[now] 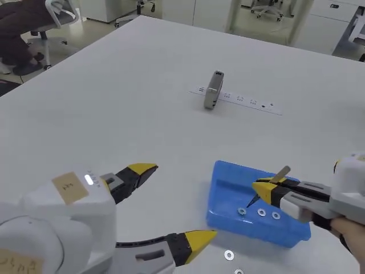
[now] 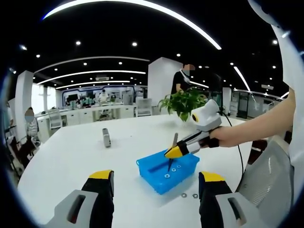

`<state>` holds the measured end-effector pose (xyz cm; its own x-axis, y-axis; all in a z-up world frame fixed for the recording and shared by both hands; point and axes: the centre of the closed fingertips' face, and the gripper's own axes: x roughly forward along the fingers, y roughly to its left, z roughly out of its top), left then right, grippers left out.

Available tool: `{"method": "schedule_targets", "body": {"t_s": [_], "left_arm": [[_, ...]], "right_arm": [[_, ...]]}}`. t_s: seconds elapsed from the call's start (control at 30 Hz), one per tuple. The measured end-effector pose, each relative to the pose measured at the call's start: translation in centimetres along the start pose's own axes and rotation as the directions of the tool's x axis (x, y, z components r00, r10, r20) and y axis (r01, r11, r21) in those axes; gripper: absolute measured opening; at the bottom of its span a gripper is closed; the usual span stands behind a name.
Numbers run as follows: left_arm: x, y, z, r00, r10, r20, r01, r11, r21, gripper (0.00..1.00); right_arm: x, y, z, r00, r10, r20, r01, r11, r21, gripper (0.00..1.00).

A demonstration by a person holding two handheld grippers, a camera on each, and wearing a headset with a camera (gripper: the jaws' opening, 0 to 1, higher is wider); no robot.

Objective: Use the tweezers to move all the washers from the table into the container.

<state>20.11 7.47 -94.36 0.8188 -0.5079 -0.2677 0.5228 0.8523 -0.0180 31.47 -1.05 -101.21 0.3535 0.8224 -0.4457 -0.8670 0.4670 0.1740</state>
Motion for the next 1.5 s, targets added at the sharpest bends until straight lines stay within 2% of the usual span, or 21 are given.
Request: {"method": "schedule_targets", "body": {"t_s": [1.0,1.2,1.5], "left_arm": [[0.1,-0.1,-0.1,0.9999,-0.006,-0.009,0.006,1.0,0.005,0.72],[0.1,-0.1,-0.1,1.0,-0.005,-0.008,0.005,1.0,0.003,0.72],[0.1,-0.2,-0.2,0.9999,-0.012,-0.01,0.012,1.0,0.006,0.72]], "right_arm": [[-0.5,0.6,0.6,0.9997,0.008,0.021,-0.008,1.0,0.007,0.03],[-1.2,1.0,1.4,0.9984,0.009,0.055,-0.01,1.0,0.021,0.03],[-2.7,2.9,2.7,0.9926,0.031,0.117,-0.037,0.998,0.044,0.03]]}}
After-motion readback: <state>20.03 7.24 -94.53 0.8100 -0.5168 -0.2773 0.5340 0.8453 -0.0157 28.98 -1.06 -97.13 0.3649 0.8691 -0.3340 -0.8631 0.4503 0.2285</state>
